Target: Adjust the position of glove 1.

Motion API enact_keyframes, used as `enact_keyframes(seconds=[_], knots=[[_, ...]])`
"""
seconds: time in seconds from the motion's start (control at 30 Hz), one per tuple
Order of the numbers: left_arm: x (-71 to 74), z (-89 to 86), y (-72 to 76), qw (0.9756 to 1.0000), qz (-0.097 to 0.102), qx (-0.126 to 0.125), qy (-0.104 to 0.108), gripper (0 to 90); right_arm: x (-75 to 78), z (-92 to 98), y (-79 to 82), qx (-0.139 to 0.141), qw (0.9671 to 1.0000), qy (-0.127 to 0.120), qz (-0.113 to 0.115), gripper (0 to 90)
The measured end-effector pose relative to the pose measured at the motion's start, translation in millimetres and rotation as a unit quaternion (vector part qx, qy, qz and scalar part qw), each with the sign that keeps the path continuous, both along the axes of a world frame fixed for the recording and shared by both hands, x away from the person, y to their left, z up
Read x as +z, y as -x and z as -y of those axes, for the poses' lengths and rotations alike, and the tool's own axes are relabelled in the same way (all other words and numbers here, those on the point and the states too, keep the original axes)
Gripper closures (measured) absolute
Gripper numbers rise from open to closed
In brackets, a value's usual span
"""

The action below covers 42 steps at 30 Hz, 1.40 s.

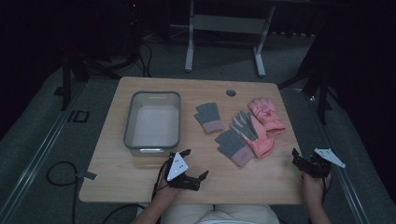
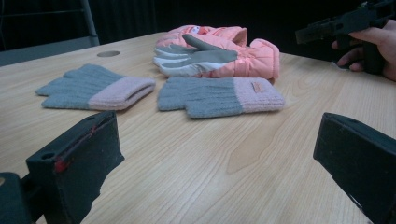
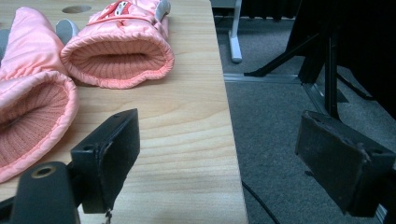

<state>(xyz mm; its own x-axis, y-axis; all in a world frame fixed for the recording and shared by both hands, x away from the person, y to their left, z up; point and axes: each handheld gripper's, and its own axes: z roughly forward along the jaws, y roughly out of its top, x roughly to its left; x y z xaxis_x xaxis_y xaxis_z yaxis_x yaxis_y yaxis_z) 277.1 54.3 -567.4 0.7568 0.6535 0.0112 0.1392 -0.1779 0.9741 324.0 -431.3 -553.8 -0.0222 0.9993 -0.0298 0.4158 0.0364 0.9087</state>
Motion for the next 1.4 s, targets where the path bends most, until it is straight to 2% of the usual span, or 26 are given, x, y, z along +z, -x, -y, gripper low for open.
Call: enact_keyframes(seconds=[0.23, 0.37, 0.6, 0.67, 0.77, 0.87, 1.0, 1.4], knots=[[-0.1, -0.1, 0.9, 1.0, 0.005, -0.004, -0.002, 0.2, 0.0, 0.3, -0.1, -0.001, 1.0, -0.002, -0.002, 13.7], [-0.3, -1.1, 0.3, 1.0, 0.002, -0.005, 0.006, 0.2, -0.2, -2.6, -0.1, 0.008, 0.9999, 0.013, -0.003, 14.0], [-0.3, -1.1, 0.0, 0.9999, 0.0, -0.008, 0.008, 0.2, -0.2, -2.3, -2.7, 0.014, 0.9997, 0.008, -0.018, 13.8], [-0.2, -1.2, -0.4, 0.9999, -0.002, -0.009, 0.007, 0.2, -0.4, -3.3, -3.8, 0.024, 0.9992, 0.009, -0.03, 13.8], [-0.1, -1.1, -0.4, 0.9999, -0.002, -0.011, 0.007, 0.2, -0.6, -5.4, -3.6, 0.034, 0.9986, 0.022, -0.035, 13.7], [-0.2, -1.0, -0.6, 0.9999, -0.002, -0.012, 0.008, 0.2, 0.1, -10.8, -2.4, 0.035, 0.9971, 0.054, -0.041, 13.6], [-0.2, -1.1, -0.8, 0.9998, -0.003, -0.018, 0.01, 0.2, -1.4, -12.5, -2.2, 0.034, 0.9964, 0.059, -0.052, 13.6], [-0.2, -1.4, -0.6, 0.9998, -0.002, -0.017, 0.009, 0.2, 10.6, -11.1, -3.5, 0.036, 0.998, 0.033, -0.041, 13.3]])
